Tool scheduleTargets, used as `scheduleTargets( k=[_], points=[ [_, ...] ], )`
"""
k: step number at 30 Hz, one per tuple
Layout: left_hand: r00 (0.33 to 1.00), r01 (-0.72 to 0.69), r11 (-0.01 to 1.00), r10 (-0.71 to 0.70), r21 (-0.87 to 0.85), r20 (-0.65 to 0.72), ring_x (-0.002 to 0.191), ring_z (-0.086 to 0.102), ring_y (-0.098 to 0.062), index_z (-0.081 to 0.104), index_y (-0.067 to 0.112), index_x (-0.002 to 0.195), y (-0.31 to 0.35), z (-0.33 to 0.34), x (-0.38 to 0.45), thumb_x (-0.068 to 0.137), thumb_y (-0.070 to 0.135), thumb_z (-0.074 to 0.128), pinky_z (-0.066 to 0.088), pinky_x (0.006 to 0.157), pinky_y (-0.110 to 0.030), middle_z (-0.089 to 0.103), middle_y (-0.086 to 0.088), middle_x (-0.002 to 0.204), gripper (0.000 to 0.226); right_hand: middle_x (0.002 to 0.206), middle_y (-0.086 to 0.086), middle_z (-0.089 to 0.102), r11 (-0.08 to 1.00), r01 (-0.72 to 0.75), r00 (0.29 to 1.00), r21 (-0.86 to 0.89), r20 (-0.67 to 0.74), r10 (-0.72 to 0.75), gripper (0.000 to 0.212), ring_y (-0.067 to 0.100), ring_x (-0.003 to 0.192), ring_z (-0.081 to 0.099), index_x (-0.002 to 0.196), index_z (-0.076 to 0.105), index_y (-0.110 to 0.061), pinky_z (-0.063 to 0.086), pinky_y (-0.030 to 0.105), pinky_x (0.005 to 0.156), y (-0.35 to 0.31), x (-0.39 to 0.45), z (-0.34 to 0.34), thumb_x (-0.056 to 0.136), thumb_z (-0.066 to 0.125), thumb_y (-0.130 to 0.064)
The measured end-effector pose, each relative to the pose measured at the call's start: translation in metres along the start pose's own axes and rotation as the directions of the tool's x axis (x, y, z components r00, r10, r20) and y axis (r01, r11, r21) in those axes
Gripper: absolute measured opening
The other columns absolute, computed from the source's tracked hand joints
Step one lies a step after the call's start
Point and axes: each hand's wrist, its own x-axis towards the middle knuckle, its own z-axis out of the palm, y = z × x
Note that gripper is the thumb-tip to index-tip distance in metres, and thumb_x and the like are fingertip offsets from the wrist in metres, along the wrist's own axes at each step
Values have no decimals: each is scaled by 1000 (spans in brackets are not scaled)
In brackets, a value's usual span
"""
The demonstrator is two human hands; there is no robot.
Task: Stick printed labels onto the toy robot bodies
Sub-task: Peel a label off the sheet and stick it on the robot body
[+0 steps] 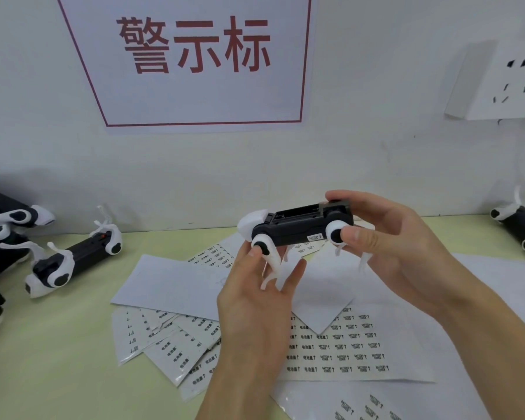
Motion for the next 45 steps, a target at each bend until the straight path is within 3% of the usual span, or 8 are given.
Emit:
scheduleTargets(
  k=[6,13,20,22,25,34,40,45],
  points=[
    [999,29,998,-31,-58,-36,113,68,-35,78,10,96,3,2,0,78,20,69,59,84,-47,73,-14,110,22,116,-4,71,979,25,1000,-203,18,-22,72,21,101,72,115,71,-33,49,29,85,-10,0,6,51,89,-62],
    [997,40,996,-45,-80,-64,108,70,-34,68,8,107,4,5,-1,78,27,66,60,73,-41,72,-12,107,35,109,-7,71,949,43,999,-313,-6,-47,58,18,84,74,110,71,-40,49,29,81,-17,-1,14,55,83,-57],
    [997,40,997,-44,-67,-65,104,72,-34,74,11,97,6,3,-2,78,26,69,59,66,-37,73,-10,104,25,111,-6,71,949,27,999,-314,-17,-34,64,17,91,73,112,71,-38,52,36,86,-15,0,10,54,83,-65],
    [998,40,998,-42,-49,-48,104,72,-32,78,17,88,6,3,-2,75,22,75,59,66,-35,74,-7,101,14,113,-2,71,961,17,1000,-278,-16,-23,65,18,98,71,113,72,-35,53,38,88,-13,0,6,57,82,-67],
    [999,32,999,-32,9,-4,98,71,-24,73,21,95,4,1,-1,73,22,79,58,68,-30,73,-2,103,23,115,3,73,991,-29,1000,-128,-14,28,42,24,105,71,119,70,-26,51,41,88,-7,1,-2,80,77,-43],
    [1000,5,993,-6,120,2,92,70,-9,77,33,105,4,-2,3,63,23,88,55,72,-25,72,5,116,44,130,10,67,949,-219,974,228,-4,226,45,40,112,67,127,63,-10,53,45,95,12,1,-4,88,49,-29],
    [999,-20,982,10,190,50,104,65,-9,74,31,117,5,-1,2,74,25,77,52,80,-23,71,6,122,43,127,19,66,940,-262,965,217,42,259,49,46,111,65,133,58,-7,52,54,99,18,-1,-7,98,39,-35],
    [999,-18,993,13,113,46,97,71,-11,78,26,111,5,0,1,78,18,75,57,74,-22,74,1,112,34,124,18,68,942,-260,965,213,66,252,50,46,109,66,129,62,-7,54,51,95,17,0,-6,96,41,-38]
  ],
)
